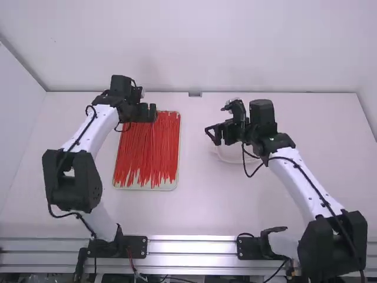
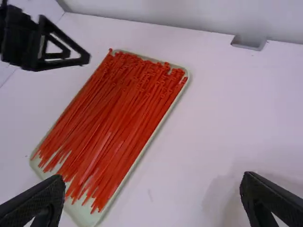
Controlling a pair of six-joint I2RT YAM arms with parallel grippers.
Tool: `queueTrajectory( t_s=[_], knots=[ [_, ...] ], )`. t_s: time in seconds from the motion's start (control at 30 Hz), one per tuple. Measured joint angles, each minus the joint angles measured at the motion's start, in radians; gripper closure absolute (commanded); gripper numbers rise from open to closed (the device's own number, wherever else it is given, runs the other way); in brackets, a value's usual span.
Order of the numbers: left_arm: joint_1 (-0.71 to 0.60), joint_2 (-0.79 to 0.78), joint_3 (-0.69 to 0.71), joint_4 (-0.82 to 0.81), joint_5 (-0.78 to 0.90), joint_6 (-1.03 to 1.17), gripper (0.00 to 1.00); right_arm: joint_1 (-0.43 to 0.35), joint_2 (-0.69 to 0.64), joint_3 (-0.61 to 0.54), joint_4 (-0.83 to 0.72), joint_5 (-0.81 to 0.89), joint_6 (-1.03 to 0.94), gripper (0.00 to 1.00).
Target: Fasten the cable tie
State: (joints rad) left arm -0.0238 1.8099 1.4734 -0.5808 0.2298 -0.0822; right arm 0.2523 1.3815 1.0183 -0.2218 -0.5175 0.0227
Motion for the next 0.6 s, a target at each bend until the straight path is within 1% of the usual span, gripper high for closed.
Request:
queueTrajectory(
  t_s=[0.1, 0.17, 0.3, 0.37, 0.53, 0.6],
  knots=[
    [0.000, 0.042, 0.017, 0.030, 0.019, 0.000, 0.06, -0.001, 0.019, 0.021, 0.000, 0.000, -0.001, 0.02],
    [0.000, 0.072, 0.020, 0.053, 0.029, -0.001, 0.11, -0.004, 0.038, 0.037, 0.002, 0.000, -0.001, 0.02],
    [0.000, 0.120, 0.020, 0.084, 0.031, -0.009, 0.16, -0.003, 0.074, 0.054, 0.026, 0.000, -0.003, 0.02],
    [0.000, 0.145, 0.020, 0.108, 0.024, -0.025, 0.21, -0.004, 0.100, 0.062, 0.039, 0.000, -0.004, 0.02],
    [0.000, 0.190, 0.020, 0.159, 0.021, -0.034, 0.27, -0.004, 0.151, 0.074, 0.039, 0.000, -0.004, 0.02],
    [0.000, 0.206, 0.019, 0.184, 0.021, -0.035, 0.31, -0.003, 0.173, 0.082, 0.039, 0.000, -0.003, 0.02]
  ],
)
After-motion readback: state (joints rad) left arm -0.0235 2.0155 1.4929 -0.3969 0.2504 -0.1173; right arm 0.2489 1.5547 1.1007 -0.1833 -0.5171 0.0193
